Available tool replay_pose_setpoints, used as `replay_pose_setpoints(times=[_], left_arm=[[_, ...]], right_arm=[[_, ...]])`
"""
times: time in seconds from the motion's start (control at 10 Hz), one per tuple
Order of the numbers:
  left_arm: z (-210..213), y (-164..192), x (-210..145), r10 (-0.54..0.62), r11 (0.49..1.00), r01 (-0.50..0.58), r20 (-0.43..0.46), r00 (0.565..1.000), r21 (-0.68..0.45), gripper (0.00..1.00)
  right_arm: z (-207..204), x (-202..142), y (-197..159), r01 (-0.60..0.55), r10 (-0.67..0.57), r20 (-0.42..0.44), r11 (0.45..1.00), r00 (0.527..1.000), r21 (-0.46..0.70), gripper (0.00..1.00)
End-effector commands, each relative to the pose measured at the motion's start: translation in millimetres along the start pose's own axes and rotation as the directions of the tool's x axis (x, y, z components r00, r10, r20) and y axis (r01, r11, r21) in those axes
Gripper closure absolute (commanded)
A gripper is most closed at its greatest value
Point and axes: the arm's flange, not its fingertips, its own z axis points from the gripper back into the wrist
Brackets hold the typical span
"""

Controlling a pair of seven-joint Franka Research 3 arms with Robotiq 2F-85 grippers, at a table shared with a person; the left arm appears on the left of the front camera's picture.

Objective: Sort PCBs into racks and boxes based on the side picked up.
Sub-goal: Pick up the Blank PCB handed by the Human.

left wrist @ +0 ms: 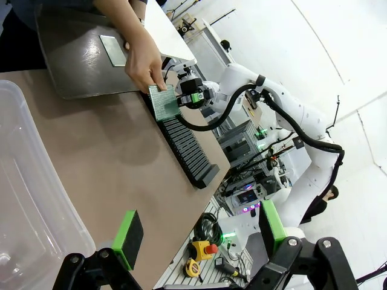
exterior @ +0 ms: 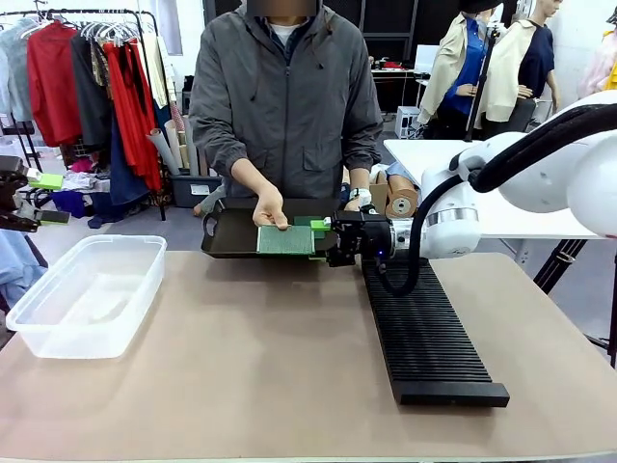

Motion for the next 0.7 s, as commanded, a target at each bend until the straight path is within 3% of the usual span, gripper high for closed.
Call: replay_pose_setpoints(times=[0.0,0.6], left_arm=[[0.6,-1.8,0.4,0.007,1.000,-0.007,0.005,1.000,-0.004,0.00],[0.6,-1.8,0.4,0.007,1.000,-0.007,0.005,1.000,-0.004,0.00]], right_arm=[[-11.0,10.1,-3.8,-0.026,0.026,0.028,1.000,0.999,0.006,0.00],[-24.5,18.8,-0.4,-0.008,0.007,-0.016,1.000,1.000,-0.014,0.00]])
